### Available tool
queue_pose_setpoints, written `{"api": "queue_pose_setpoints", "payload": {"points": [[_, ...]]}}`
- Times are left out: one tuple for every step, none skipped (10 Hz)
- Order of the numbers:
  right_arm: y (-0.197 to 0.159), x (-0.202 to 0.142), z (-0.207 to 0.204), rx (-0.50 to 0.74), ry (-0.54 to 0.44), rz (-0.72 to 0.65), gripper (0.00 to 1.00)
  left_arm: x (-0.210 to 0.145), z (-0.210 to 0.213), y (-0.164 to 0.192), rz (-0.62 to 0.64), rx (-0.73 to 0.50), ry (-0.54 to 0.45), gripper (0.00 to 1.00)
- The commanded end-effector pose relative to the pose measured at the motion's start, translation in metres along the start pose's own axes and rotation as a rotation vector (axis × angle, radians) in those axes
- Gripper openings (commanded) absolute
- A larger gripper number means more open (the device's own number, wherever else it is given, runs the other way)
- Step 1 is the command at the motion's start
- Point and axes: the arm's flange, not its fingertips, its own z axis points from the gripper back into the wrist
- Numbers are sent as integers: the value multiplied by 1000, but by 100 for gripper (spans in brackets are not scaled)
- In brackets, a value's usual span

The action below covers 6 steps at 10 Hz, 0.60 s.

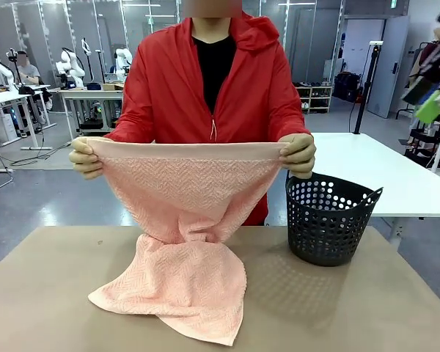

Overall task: Fold the towel.
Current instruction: Grab the top end of the 100 cm Hotel Towel extended by the human.

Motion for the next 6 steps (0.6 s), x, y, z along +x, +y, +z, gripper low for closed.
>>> {"api": "queue_pose_setpoints", "payload": {"points": [[8, 22, -12, -71, 90, 104, 100, 7, -23, -13, -82, 28, 17, 100], [12, 41, -21, -105, 123, 125, 100, 21, -26, -17, -114, 22, 14, 100], [14, 52, -28, -108, 139, 138, 100, 29, -24, -18, -120, 22, 3, 100], [16, 60, -31, -108, 139, 157, 100, 32, -25, -18, -114, 21, -3, 100], [18, 63, -32, -108, 132, 167, 100, 32, -25, -17, -97, 10, -22, 100], [19, 61, -26, -89, 130, 184, 100, 28, -18, -14, -57, 13, -77, 100]]}}
